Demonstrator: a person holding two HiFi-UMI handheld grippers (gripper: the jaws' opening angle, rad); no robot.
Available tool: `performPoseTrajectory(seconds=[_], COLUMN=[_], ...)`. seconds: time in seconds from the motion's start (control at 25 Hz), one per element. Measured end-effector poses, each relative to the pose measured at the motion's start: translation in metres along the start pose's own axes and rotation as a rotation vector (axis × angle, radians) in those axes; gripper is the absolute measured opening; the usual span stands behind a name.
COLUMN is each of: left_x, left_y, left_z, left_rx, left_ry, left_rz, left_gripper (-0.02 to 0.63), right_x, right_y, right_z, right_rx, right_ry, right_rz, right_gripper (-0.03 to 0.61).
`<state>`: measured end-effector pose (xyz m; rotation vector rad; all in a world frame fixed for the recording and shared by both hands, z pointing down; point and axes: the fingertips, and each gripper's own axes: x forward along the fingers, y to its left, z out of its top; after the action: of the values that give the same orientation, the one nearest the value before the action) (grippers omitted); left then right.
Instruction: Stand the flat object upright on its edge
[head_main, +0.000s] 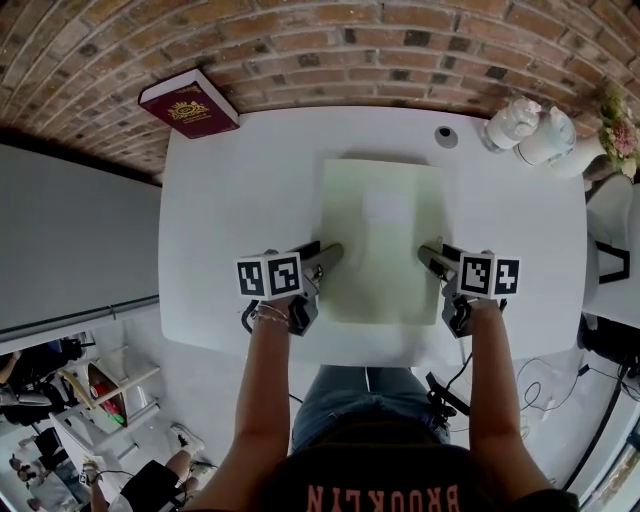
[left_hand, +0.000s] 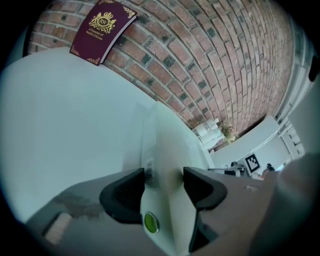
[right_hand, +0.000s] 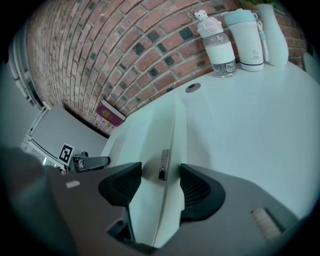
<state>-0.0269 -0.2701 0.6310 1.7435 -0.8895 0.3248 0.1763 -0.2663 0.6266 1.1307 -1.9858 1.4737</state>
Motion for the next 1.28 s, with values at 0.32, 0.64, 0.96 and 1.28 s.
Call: performPoseTrajectory(seconds=[0.32,0.64,0.96,1.28], left_x=[-0.006,-0.016,-0.031,-0.051], left_y=[-0.005,-0.024,-0.044,-0.061], left_z=[0.005,0.014,0.020,0.028], left_rx=[0.003,0.035,0.072,0.116], left_ry=[-0.036,-0.071,-0.108,-0.164], left_rz=[0.031,0.032,0.032,0.021], left_gripper=[0.245,0.244,0.244,0.244], right_x=[-0.003,-0.021,-0.041,-0.058], right_y=[0.002,0.011,0.022,0.041], right_z=[0.003,0.010,0.016,0.026], right_rx=[0.014,-0.006,-0.045,-0.103], right_ry=[-0.028,-0.051,-0.075,-0.139], right_rz=[-0.031,-0.021,-0.008,-0.009], right_gripper=[0.232,0.229,0.227,0.225])
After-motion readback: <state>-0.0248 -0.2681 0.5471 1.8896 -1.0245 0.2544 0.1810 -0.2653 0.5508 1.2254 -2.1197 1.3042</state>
